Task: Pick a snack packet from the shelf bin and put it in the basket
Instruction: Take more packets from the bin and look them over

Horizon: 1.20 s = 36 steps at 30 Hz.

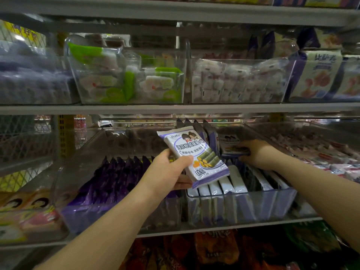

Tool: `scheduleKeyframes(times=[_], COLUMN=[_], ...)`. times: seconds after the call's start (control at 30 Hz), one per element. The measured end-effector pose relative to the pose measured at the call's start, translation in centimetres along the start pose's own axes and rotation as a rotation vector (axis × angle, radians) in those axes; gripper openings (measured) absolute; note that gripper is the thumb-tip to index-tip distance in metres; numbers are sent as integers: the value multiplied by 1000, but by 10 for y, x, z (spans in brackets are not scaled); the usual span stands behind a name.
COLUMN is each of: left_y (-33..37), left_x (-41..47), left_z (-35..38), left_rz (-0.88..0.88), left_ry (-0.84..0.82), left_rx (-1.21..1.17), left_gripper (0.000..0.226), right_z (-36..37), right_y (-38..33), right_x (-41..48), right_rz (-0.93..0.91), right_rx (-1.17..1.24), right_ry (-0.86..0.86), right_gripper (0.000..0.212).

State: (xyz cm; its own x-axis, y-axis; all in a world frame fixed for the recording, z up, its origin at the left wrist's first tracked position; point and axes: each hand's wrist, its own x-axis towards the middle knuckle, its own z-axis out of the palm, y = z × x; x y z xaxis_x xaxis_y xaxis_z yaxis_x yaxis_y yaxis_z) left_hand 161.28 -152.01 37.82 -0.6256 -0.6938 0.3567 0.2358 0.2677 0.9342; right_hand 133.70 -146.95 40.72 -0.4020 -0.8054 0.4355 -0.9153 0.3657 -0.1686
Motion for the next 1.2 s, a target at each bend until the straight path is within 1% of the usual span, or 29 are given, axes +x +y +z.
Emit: scheduleKeyframes(times=[0.23,0.3,0.4,0.47,0.53,0.6,0.63,0.73,0.83,0.9,0.97,1.0,1.07,1.13,1.2], left_y=[-1,-1,0,0,-4,-12,-17,-41,-71,-97,-121,-132,-154,-174,-190], left_x=[0,-1,-8,-18,-34,-55,-66,-100,-131,-152,-169,-176,-187,-194,-198], left_z=[-2,-2,2,8,16,25,28,36,39,40,39,40,42,47,52], left_rz=[6,8,0,0,-12,-41,-62,-113,-166,-219,-248,-254,-248,-267,-303], left_ry=[16,23,35,16,-42,-116,-158,-289,-391,-411,-351,-302,-196,-91,-2], left_rx=[37,52,65,61,59,50,42,44,52,50,36,20,1,-9,-53], left_gripper=[23,24,23,21,19,18,18,23,32,38,40,37,23,14,15], right_z=[-9,-14,-21,-21,-13,-1,5,27,55,81,108,119,139,155,167], right_y=[-8,-12,-24,-35,-46,-54,-56,-61,-65,-65,-62,-61,-59,-59,-58], right_x=[-15,-25,-53,-80,-109,-141,-156,-202,-244,-269,-288,-297,-311,-320,-323], right_rz=[-28,-27,-90,-129,-101,-17,17,90,181,242,328,367,419,435,415], right_rx=[56,126,297,490,774,1049,1161,1404,1603,1669,1668,1659,1640,1603,1541], right_ry=[32,132,359,408,335,206,136,-56,-123,-168,-221,-249,-299,-332,-364], right_gripper=[50,46,31,20,21,26,23,33,32,33,36,36,35,33,33])
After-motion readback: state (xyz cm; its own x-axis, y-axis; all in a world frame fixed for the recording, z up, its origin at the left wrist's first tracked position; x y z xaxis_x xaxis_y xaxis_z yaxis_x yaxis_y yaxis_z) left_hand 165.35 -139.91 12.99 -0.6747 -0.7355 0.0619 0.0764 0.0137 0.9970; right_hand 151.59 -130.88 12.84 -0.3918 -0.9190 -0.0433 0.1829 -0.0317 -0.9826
